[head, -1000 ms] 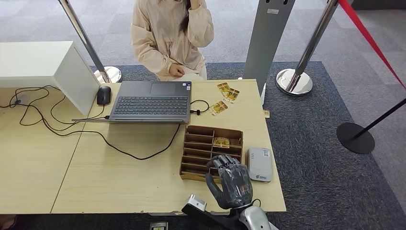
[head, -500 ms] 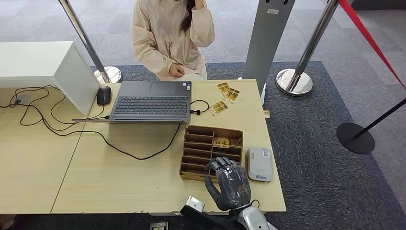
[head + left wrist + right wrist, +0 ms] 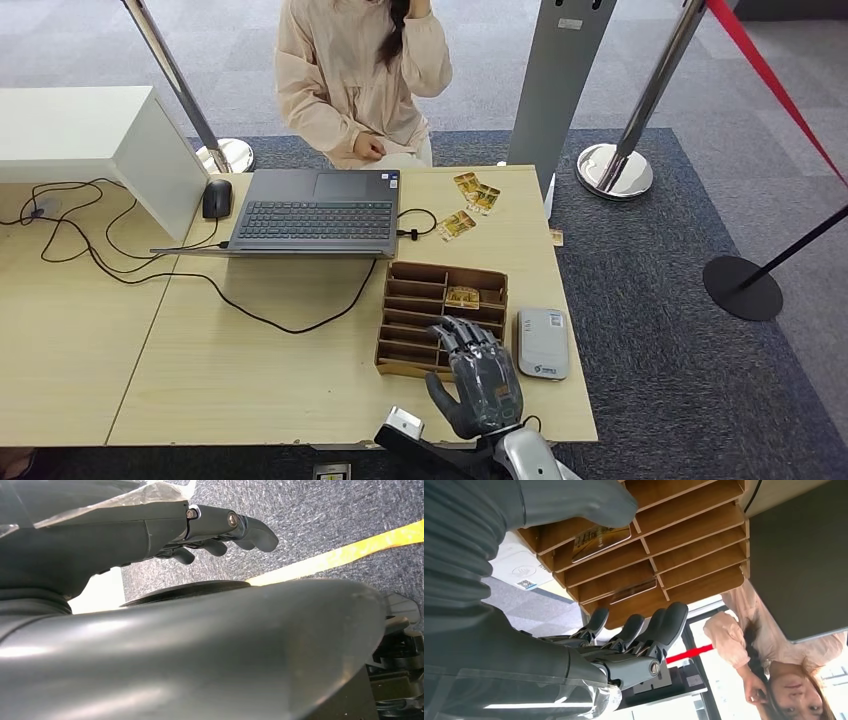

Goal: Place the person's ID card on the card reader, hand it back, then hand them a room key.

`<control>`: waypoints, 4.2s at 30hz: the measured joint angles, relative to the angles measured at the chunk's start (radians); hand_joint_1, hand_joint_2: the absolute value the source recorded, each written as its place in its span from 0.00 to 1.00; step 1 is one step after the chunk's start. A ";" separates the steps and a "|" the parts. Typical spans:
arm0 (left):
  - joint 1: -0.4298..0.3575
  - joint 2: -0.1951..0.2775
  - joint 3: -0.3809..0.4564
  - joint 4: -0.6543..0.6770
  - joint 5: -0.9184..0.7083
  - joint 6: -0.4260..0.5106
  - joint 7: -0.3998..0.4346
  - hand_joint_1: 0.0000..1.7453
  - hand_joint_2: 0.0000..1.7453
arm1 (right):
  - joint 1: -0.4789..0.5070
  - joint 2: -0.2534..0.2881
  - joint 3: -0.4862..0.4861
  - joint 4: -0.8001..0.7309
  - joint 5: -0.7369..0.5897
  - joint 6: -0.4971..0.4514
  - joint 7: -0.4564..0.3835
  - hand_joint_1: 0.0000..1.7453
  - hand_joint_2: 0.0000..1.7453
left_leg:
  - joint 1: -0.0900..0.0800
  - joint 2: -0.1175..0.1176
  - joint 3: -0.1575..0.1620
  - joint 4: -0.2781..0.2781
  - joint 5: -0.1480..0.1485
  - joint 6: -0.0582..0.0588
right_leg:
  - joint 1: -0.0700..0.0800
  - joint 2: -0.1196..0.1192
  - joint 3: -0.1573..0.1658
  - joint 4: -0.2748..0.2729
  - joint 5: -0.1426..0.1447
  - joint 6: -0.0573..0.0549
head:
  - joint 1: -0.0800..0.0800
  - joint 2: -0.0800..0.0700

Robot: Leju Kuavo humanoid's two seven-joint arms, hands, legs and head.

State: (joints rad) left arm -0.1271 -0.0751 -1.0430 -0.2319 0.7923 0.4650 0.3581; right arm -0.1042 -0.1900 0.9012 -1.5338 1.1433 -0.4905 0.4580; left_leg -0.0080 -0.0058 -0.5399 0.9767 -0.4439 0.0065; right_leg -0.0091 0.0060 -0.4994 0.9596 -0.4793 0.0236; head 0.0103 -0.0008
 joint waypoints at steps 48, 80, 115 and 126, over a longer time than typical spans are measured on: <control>0.004 0.004 0.000 0.000 0.002 -0.008 0.028 0.00 0.00 | -0.003 -0.010 0.012 0.061 -0.027 0.096 0.087 0.25 1.00 | 0.000 0.000 0.000 0.000 0.000 0.000 | 0.000 0.000 0.000 0.000 0.000 0.000 | 0.000 0.000; 0.002 0.006 0.000 0.000 -0.002 -0.015 0.012 0.00 0.00 | -0.026 -0.024 0.007 0.045 0.016 0.099 0.073 0.38 1.00 | 0.000 0.000 0.000 0.000 0.000 0.000 | 0.000 0.000 0.000 0.000 0.000 0.000 | 0.000 0.000; -0.004 0.006 0.000 0.000 -0.022 -0.023 0.009 0.00 0.00 | -0.041 0.024 0.007 0.091 0.043 0.086 0.044 0.31 1.00 | 0.000 0.000 0.000 0.000 0.000 0.000 | 0.000 0.000 0.000 0.000 0.000 0.000 | 0.000 0.000; 0.002 0.006 0.000 0.000 -0.022 -0.023 0.015 0.00 0.00 | -0.045 0.026 -0.003 0.119 0.023 0.090 0.031 0.26 1.00 | 0.000 0.000 0.000 0.000 0.000 0.000 | 0.000 0.000 0.000 0.000 0.000 0.000 | 0.000 0.000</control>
State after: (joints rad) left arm -0.1252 -0.0694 -1.0430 -0.2319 0.7705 0.4423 0.3731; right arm -0.1491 -0.1644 0.8985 -1.4144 1.1659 -0.4001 0.4891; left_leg -0.0080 -0.0058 -0.5397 0.9767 -0.4439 0.0065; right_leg -0.0091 0.0060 -0.4991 0.9596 -0.4793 0.0237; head 0.0101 -0.0008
